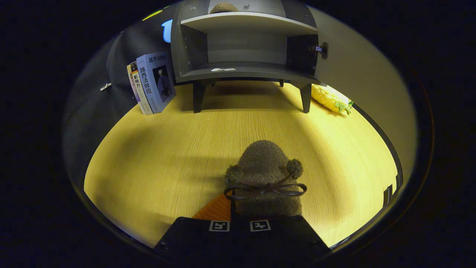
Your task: Open the shoe cabinet door, grab the shoes and put them into the shoe cabinet, then close the shoe cabinet door.
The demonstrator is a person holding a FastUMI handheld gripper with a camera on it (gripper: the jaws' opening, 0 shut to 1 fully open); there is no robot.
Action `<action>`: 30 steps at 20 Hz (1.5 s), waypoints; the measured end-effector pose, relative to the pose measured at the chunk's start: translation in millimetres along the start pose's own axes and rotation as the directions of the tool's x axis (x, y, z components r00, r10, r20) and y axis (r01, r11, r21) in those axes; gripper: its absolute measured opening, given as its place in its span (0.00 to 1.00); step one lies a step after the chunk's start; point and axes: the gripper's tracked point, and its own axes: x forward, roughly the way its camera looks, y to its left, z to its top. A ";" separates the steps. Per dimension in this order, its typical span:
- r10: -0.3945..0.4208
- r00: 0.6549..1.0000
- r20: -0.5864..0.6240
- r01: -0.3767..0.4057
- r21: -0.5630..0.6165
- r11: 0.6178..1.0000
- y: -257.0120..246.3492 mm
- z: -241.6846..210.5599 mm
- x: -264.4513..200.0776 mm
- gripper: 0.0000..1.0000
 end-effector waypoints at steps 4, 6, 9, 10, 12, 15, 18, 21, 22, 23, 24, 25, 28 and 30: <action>0.018 1.000 -0.008 -0.017 0.042 0.999 -2.4 9.8 -10.6 0.05; 0.020 1.000 0.016 -0.020 0.029 0.999 -1.9 26.1 -22.7 0.05; 0.020 0.996 0.090 -0.022 0.014 1.000 0.7 68.3 -47.9 0.05; 0.023 0.994 0.109 -0.025 0.019 1.000 2.3 82.6 -57.1 0.05; 0.023 0.989 0.146 -0.028 0.036 0.999 3.8 112.4 -75.7 0.05; 0.010 0.979 0.203 -0.017 0.034 0.999 3.8 153.5 -99.1 0.05; 0.012 0.969 0.249 -0.019 0.026 0.999 6.6 192.3 -117.3 0.05; 0.016 0.955 0.295 -0.024 0.024 0.999 5.7 239.2 -130.2 0.05; 0.021 0.950 0.312 -0.032 0.029 0.999 5.0 254.7 -132.9 0.05; 0.026 0.946 0.324 -0.039 0.032 0.999 4.5 270.7 -131.8 0.05; 0.029 0.942 0.334 -0.043 0.032 0.999 3.2 287.1 -129.5 0.05; 0.032 0.940 0.341 -0.044 0.028 0.999 0.9 301.2 -127.0 0.05; 0.031 0.933 0.359 -0.045 0.031 0.998 -7.8 346.4 -122.5 0.05; 0.025 0.930 0.368 -0.039 0.032 0.999 -13.6 375.4 -117.7 0.05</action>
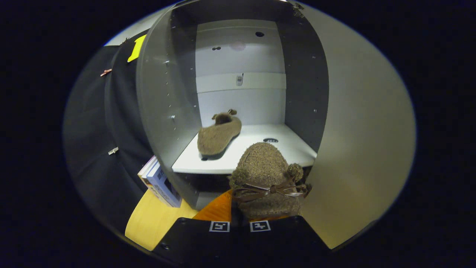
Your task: Open the shoe cabinet door, grab the shoes and put them into the shoe cabinet, then close the shoe cabinet door.
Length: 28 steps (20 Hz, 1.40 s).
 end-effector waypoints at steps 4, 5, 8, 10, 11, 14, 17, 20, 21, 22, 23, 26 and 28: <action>-0.014 1.000 0.020 0.015 -0.048 0.999 -8.3 50.1 30.3 0.05; -0.016 0.999 0.029 0.018 -0.060 0.998 -10.1 62.4 40.8 0.05; -0.018 0.999 0.038 0.021 -0.081 0.996 -10.6 95.7 72.9 0.05; -0.030 0.999 0.038 0.034 -0.104 0.994 -14.5 114.0 94.6 0.05; -0.031 0.999 0.038 0.035 -0.109 0.993 -16.5 121.9 106.5 0.05; -0.034 0.999 0.030 0.037 -0.107 0.994 -22.8 135.4 142.5 0.05; -0.044 0.999 -0.031 0.041 -0.080 0.996 -30.1 123.8 183.6 0.05; -0.039 0.993 -0.115 0.029 -0.082 0.996 -34.1 96.6 217.0 0.05; -0.038 0.991 -0.130 0.025 -0.097 0.995 -34.0 90.1 223.7 0.05; -0.038 0.990 -0.137 0.023 -0.109 0.994 -33.1 86.6 230.6 0.05; -0.039 0.989 -0.141 0.023 -0.114 0.993 -34.0 84.6 234.7 0.05; -0.047 0.987 -0.156 0.034 -0.084 0.996 -37.0 82.9 242.1 0.05; -0.051 0.986 -0.161 0.040 -0.068 0.997 -38.8 83.3 244.3 0.05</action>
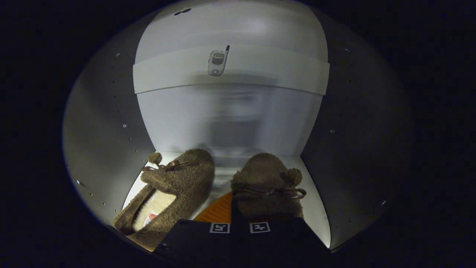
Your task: Open the shoe cabinet door, grab the shoes and put them into the shoe cabinet, then close the shoe cabinet door.
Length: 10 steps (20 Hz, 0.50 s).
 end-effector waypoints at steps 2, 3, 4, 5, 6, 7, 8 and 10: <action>-0.010 1.000 -0.012 0.010 0.003 1.000 0.4 -3.4 -0.1 0.09; -0.013 1.000 -0.023 0.013 -0.002 1.000 2.1 -7.1 1.2 0.10; -0.019 0.999 -0.032 0.019 -0.014 1.000 3.3 -11.7 -2.0 0.16; -0.025 0.999 -0.030 0.024 -0.026 0.999 4.2 -13.6 -4.9 0.22; -0.027 0.999 -0.024 0.026 -0.026 0.999 4.9 -13.3 -12.5 0.28; -0.019 1.000 -0.015 0.019 -0.008 1.000 8.1 -14.8 -16.6 0.34; -0.009 1.000 -0.004 0.009 0.021 1.000 10.9 -15.1 -24.3 0.40; 0.000 0.999 0.037 -0.001 0.037 0.999 14.4 -11.3 -38.0 0.53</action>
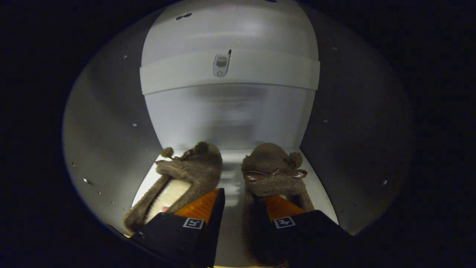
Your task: Open the shoe cabinet door, grab the shoes and put them into the shoe cabinet, then close the shoe cabinet door.
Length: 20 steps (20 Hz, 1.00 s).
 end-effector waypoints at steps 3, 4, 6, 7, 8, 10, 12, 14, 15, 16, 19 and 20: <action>-0.005 0.999 0.050 0.006 -0.017 1.000 4.8 6.0 -30.9 0.71; -0.002 0.997 0.078 0.003 -0.013 1.000 6.6 10.4 -41.6 0.80; 0.007 0.992 0.123 -0.008 0.009 1.000 7.6 16.7 -63.2 1.00; 0.009 0.990 0.138 -0.013 0.026 1.000 7.0 19.1 -72.2 1.00; 0.013 0.989 0.145 -0.020 0.048 0.999 6.2 18.7 -83.2 0.99; 0.025 0.984 0.177 -0.039 0.076 0.996 7.0 19.1 -113.4 0.99; 0.034 0.973 0.228 -0.053 0.077 0.996 9.5 19.7 -154.2 0.99; 0.039 0.954 0.298 -0.067 0.083 0.994 12.5 22.2 -198.2 0.99; 0.048 0.944 0.325 -0.079 0.085 0.993 14.4 22.3 -222.7 0.99; 0.048 0.936 0.348 -0.083 0.088 0.993 16.0 20.4 -247.4 0.98; 0.046 0.915 0.400 -0.086 0.084 0.993 17.5 12.9 -314.7 0.98; 0.042 0.911 0.411 -0.082 0.078 0.994 16.3 8.3 -334.6 0.98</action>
